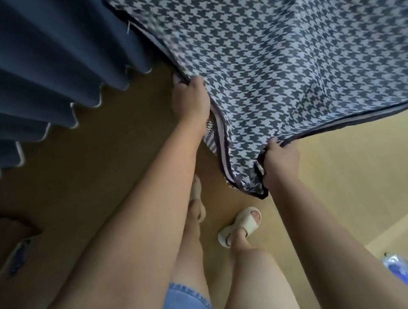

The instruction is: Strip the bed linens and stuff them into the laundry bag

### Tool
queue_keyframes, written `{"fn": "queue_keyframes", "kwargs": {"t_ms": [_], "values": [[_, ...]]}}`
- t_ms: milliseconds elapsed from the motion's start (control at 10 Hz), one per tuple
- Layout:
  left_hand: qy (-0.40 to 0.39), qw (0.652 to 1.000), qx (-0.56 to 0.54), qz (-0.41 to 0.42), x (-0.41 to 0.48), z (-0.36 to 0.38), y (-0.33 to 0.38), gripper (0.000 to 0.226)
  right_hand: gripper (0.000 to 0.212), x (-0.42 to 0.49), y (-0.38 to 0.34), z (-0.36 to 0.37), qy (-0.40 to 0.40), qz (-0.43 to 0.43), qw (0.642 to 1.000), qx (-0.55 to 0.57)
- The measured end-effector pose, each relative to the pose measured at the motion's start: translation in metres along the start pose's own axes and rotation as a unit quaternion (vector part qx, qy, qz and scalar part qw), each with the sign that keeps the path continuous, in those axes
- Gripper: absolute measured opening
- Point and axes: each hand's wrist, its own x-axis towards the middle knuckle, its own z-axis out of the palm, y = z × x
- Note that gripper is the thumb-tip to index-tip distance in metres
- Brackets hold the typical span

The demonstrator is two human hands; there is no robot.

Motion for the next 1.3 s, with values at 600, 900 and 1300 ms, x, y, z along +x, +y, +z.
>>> {"fn": "queue_keyframes", "kwargs": {"t_ms": [600, 900, 1300], "values": [[-0.031, 0.957, 0.282, 0.054, 0.072, -0.039, -0.062, 0.06, 0.024, -0.052, 0.006, 0.064, -0.122, -0.009, 0.983, -0.136], [-0.189, 0.692, 0.644, 0.267, -0.01, -0.044, -0.117, 0.061, 0.049, -0.006, -0.005, -0.004, -0.051, -0.417, 0.704, -0.573], [-0.215, 0.717, 0.644, 0.159, -0.082, -0.047, -0.161, 0.045, 0.05, 0.004, 0.089, -0.113, -0.123, -0.283, 0.685, -0.66]]}}
